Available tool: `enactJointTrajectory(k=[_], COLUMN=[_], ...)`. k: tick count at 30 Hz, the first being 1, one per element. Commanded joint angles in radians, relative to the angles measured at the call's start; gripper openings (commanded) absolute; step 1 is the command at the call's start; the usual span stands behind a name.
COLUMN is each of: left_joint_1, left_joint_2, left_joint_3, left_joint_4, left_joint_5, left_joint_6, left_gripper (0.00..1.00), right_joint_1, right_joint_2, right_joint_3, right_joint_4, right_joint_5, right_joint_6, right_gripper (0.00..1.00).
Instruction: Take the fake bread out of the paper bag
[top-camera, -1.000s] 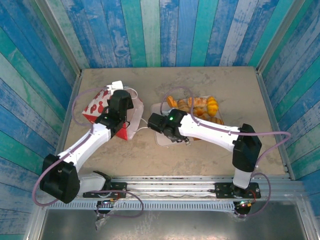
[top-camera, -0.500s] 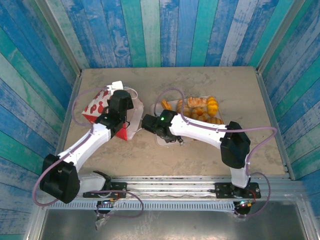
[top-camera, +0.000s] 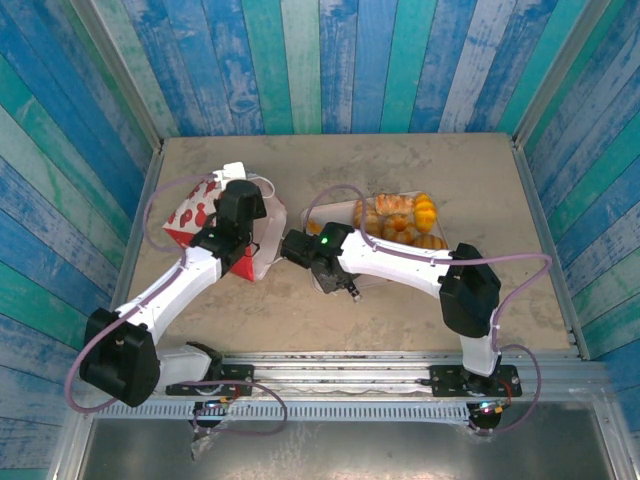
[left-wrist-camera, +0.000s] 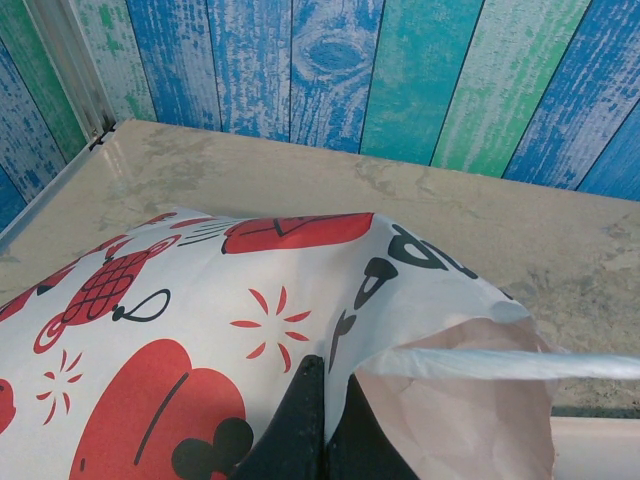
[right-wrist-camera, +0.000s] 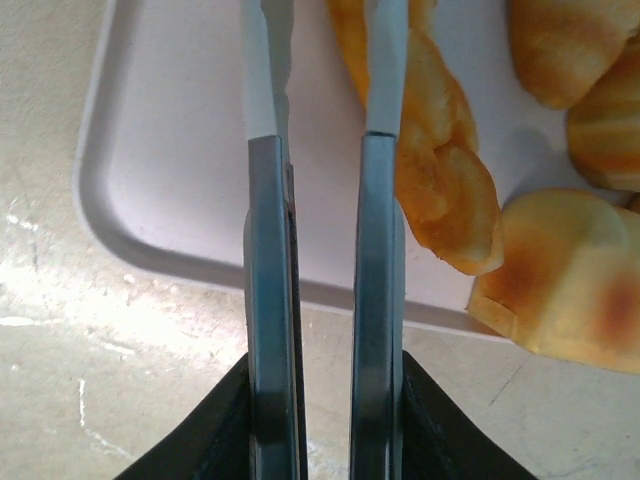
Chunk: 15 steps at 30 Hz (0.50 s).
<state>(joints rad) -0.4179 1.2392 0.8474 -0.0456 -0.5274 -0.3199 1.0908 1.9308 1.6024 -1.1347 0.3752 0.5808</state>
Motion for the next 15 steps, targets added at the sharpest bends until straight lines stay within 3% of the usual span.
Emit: enactJointTrajectory(k=[1, 15], left_joint_1=[0.007, 0.009], left_joint_2=[-0.055, -0.072], left_joint_3=[-0.007, 0.002], left_joint_4=[0.012, 0.005], left_joint_5=[0.001, 0.006], left_joint_6=[-0.017, -0.014], left_gripper=[0.03, 0.03], right_joint_1=[0.006, -0.002], right_joint_2=[-0.042, -0.150], right_joint_3=[-0.016, -0.009], right_joint_4=[0.022, 0.039], right_joint_5=[-0.076, -0.085], right_joint_6=[-0.022, -0.052], right_gripper=[0.37, 0.39])
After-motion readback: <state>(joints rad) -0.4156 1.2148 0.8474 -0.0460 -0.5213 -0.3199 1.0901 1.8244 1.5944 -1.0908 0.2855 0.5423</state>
